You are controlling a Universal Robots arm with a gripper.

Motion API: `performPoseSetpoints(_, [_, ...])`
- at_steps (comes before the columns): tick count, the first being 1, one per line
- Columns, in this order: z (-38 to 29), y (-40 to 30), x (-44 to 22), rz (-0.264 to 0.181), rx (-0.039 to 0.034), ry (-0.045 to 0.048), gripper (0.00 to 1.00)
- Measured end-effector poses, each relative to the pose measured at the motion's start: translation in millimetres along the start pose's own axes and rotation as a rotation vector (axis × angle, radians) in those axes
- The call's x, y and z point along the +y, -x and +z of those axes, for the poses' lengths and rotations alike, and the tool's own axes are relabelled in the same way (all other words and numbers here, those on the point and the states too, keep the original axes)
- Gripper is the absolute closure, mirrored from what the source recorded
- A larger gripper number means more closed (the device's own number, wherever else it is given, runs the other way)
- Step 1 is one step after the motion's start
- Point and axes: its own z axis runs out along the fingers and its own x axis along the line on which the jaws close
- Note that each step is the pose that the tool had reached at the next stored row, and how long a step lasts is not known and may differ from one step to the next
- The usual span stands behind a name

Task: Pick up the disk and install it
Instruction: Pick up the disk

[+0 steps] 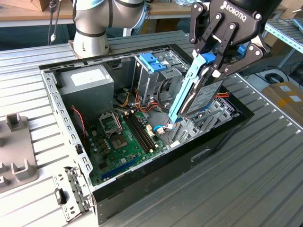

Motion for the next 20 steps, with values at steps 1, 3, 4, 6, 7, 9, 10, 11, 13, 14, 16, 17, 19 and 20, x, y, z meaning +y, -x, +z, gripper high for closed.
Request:
performPoseSetpoints(1, [0.0, 0.0, -0.3, 0.000, -0.0001, 0.0000, 0.63])
performPoseSetpoints(3, [0.0, -0.1, -1.0, 0.000, 0.0000, 0.0000, 0.63])
performPoseSetpoints(4, [0.0, -0.1, -1.3, 0.000, 0.0000, 0.0000, 0.63])
performPoseSetpoints(6, [0.0, -0.2, -1.9, 0.000, 0.0000, 0.0000, 0.63])
performPoseSetpoints(7, [-0.1, -0.2, -2.4, 0.000, 0.0001, 0.0000, 0.63])
performPoseSetpoints(9, [0.0, -0.3, -3.0, 0.000, 0.0000, 0.0000, 0.63])
performPoseSetpoints(10, [-0.1, -0.3, -3.3, 0.000, 0.0000, 0.0000, 0.63])
performPoseSetpoints(11, [-0.1, -0.4, -3.6, 0.000, 0.0000, 0.0000, 0.63])
performPoseSetpoints(13, [-0.1, -0.5, -4.6, 0.000, 0.0000, 0.0000, 0.63])
performPoseSetpoints(14, [-0.1, -0.5, -5.0, 0.000, 0.0000, 0.0000, 0.63])
performPoseSetpoints(16, [-0.1, -0.6, -5.6, 0.000, 0.0000, 0.0000, 0.63])
performPoseSetpoints(17, [-0.1, -0.6, -6.1, 0.000, 0.0000, 0.0000, 0.63])
performPoseSetpoints(19, [-0.1, -0.7, -7.2, 0.000, 0.0000, 0.0000, 0.63])
performPoseSetpoints(20, [-0.2, -0.8, -7.5, 0.000, 0.0000, 0.0000, 0.63])
